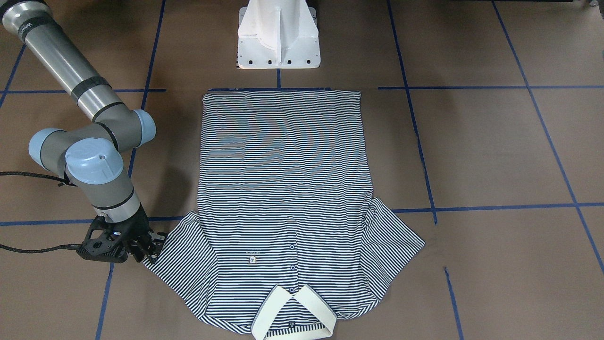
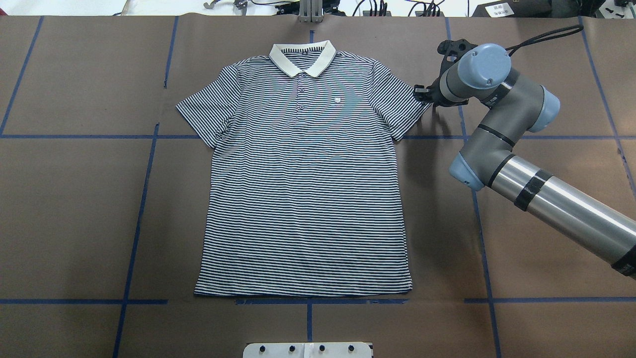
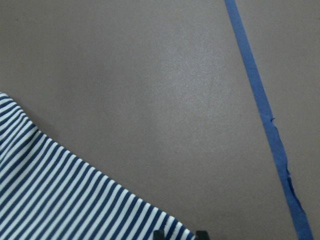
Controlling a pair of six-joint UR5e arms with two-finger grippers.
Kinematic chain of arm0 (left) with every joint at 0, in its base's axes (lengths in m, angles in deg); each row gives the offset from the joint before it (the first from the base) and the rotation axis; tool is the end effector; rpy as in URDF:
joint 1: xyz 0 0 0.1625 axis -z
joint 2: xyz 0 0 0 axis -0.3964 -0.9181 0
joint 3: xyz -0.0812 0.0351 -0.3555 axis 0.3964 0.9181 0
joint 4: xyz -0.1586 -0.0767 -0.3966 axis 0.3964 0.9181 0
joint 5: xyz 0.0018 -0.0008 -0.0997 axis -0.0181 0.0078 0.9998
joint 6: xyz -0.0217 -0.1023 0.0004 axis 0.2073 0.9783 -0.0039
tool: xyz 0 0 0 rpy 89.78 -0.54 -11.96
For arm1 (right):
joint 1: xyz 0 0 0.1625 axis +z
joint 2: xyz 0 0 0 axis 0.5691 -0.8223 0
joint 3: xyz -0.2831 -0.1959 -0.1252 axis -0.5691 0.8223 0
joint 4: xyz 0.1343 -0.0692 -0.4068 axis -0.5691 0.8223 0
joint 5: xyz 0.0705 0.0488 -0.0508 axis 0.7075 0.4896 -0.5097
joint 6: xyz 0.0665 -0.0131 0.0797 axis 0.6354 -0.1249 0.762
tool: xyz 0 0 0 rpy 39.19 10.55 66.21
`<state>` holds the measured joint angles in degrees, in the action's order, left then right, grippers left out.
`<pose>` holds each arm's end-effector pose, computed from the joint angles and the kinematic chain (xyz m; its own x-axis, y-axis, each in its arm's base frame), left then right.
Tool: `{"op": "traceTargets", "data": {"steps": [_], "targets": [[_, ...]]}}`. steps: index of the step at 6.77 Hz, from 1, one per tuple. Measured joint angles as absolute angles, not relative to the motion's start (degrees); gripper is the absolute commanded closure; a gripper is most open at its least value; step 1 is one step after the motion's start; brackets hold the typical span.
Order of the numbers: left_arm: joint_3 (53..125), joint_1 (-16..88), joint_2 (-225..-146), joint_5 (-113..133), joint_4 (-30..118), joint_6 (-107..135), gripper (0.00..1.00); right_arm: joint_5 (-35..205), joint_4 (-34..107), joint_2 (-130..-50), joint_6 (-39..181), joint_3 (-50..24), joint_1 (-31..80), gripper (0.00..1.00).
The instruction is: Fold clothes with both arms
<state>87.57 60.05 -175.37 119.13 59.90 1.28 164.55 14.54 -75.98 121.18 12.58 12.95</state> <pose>0.0030 -0.5950 0.4294 0.6985 0.5738 -0.4277 -0.0487 0.6343 0.7715 -0.4250 -0.6309 0.3836 0.6730 0.1634 0.7214 -0.3840 0.9107 0.1519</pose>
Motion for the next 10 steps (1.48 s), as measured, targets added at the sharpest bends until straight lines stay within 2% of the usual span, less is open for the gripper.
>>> {"op": "traceTargets", "data": {"steps": [3, 6, 10], "targets": [[87.5, 60.1, -175.0, 119.1, 60.8, 1.4, 0.00, 163.8, 18.1, -73.6, 122.4, 11.6, 13.1, 1.00], [87.4, 60.1, -175.0, 119.1, 60.8, 1.4, 0.00, 158.1, 32.8, -65.6, 133.9, 7.9, 9.9, 1.00], [87.4, 60.1, -174.8, 119.1, 60.8, 1.3, 0.00, 147.8, 40.0, -53.0, 150.4, 15.9, 1.8, 1.00]]}}
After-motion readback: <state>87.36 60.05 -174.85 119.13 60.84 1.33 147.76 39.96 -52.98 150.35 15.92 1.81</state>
